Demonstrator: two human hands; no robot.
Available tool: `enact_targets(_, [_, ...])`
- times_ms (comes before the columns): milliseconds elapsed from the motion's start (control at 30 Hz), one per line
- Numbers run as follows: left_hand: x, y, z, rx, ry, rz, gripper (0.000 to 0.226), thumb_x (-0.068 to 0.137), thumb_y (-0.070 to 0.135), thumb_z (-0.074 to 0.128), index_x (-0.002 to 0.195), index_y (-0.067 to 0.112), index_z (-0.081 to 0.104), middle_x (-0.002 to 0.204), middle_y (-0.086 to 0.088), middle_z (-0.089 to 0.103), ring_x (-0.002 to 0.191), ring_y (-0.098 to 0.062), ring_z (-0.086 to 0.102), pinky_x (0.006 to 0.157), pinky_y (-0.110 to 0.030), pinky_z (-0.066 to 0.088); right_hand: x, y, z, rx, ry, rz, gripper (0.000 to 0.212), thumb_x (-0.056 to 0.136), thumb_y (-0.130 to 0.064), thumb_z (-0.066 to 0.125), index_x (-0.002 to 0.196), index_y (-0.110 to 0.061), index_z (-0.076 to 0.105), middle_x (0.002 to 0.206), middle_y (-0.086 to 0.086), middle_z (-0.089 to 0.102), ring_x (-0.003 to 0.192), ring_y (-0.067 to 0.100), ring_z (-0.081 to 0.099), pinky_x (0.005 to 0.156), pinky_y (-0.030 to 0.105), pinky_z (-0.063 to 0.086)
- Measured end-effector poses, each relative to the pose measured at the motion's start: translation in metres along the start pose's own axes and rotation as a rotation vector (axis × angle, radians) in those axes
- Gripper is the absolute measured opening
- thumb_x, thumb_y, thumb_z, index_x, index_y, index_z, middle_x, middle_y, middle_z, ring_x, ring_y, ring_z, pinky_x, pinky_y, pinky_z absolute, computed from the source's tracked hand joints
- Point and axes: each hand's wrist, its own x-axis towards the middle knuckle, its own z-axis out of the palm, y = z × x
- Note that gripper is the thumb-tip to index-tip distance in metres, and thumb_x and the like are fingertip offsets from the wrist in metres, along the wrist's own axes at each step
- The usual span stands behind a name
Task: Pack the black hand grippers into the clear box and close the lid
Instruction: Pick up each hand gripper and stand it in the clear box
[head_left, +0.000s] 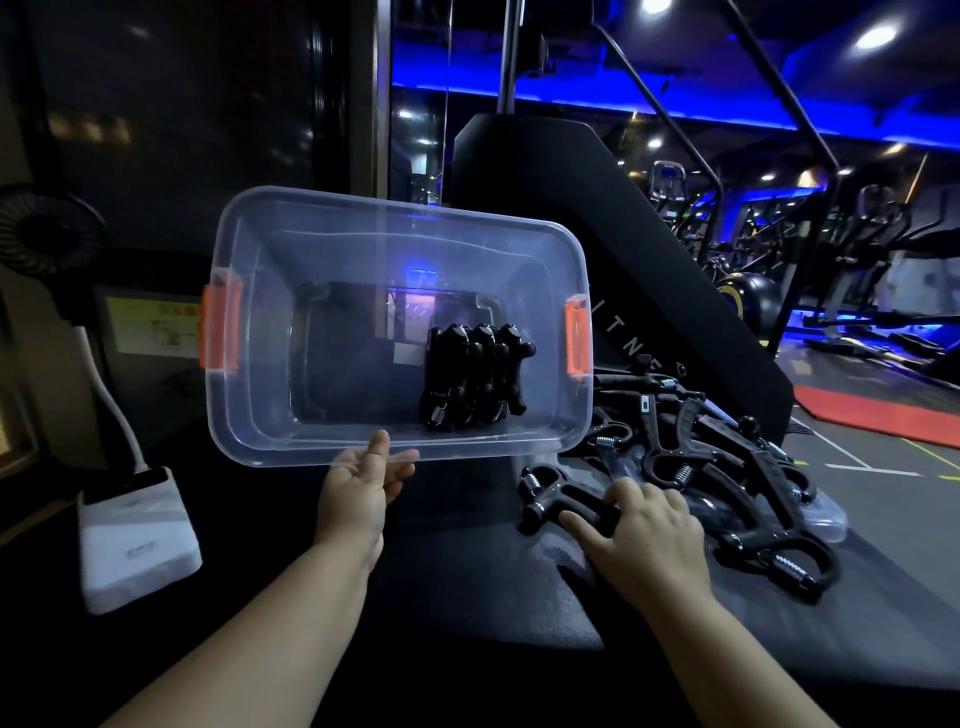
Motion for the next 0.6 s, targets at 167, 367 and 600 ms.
enact_targets(167, [-0.001,0.001,0.002,-0.005,0.010,0.002,0.021,0.095,0.036,0.050,0.090,0.015,0.052,0.069,0.005,0.073,0.073,-0.010,0.063,0.072,-0.026,0.046,0.015,-0.024,-0.005,-0.021,-0.149,-0.054,0.075,0.072,-0.087,0.034,0.123,-0.033,0.046,0.126,-0.004,0.049,0.127,0.021,0.036,0.100,0.044,0.030])
enact_targets(367, [-0.001,0.001,0.000,-0.002,0.009,0.000,0.024,0.095,0.036,0.050,0.089,0.014,0.053,0.073,0.003,0.073,0.073,-0.010,0.064,0.071,-0.025,0.045,0.023,-0.035,0.012,-0.064,-0.307,-0.067,0.091,0.063,-0.092,0.036,0.138,-0.040,0.033,0.138,0.000,0.048,0.130,0.025,0.038,0.104,0.052,0.026])
enact_targets(600, [0.000,0.000,0.000,0.004,0.002,0.001,0.026,0.095,0.037,0.050,0.090,0.012,0.055,0.075,0.002,0.074,0.072,-0.008,0.064,0.069,-0.024,0.046,0.016,-0.021,0.003,-0.002,-0.335,-0.203,0.088,0.061,-0.090,0.045,0.134,-0.043,0.034,0.139,-0.013,0.046,0.132,0.014,0.036,0.106,0.047,0.023])
